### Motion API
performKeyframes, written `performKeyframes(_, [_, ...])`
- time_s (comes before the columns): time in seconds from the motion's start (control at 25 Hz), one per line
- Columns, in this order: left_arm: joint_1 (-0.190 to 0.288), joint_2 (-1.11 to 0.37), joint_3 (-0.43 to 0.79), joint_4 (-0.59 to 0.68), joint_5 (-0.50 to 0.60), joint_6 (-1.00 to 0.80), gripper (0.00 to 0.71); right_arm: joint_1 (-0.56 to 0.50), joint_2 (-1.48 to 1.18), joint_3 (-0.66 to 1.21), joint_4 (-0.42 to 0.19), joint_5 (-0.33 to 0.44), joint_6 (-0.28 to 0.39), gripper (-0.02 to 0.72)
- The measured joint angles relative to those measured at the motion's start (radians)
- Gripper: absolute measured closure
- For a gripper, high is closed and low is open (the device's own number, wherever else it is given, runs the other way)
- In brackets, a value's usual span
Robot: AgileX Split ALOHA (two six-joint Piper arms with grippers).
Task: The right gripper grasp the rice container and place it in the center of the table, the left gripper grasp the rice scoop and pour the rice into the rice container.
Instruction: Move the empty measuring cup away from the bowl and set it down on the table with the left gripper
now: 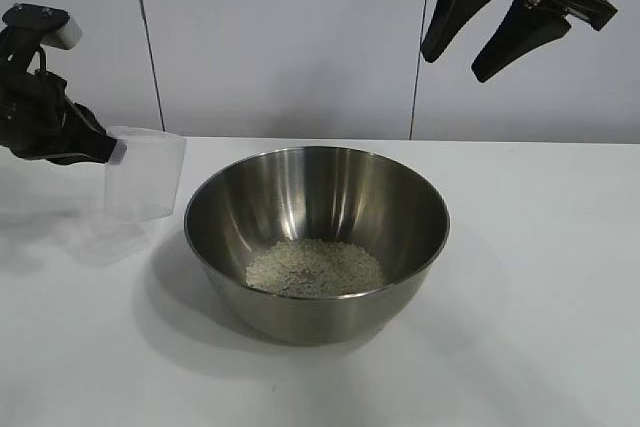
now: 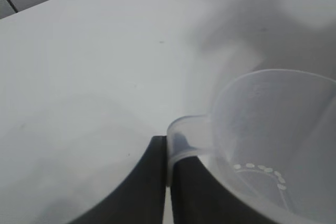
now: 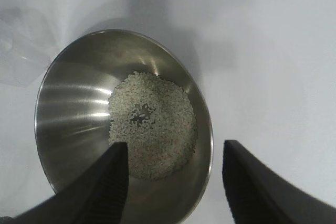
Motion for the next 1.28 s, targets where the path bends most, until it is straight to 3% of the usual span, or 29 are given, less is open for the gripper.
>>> performKeyframes(0.76, [0.0, 0.0, -0.001, 0.001, 0.031, -0.011, 0.702, 0.0, 0.0, 0.0, 0.0, 0.0, 0.0, 0.333])
performKeyframes(0.96, [0.0, 0.0, -0.001, 0.01, -0.04, -0.169, 0.702, 0.0, 0.0, 0.0, 0.0, 0.0, 0.0, 0.333])
performKeyframes(1.12, [0.0, 0.0, -0.013, 0.228, -0.124, -0.523, 0.702, 0.0, 0.0, 0.0, 0.0, -0.013, 0.0, 0.333])
performKeyframes(1.28, [-0.013, -0.009, -0.032, 0.593, -0.206, -0.934, 0.702, 0.0, 0.0, 0.0, 0.0, -0.061, 0.0, 0.333])
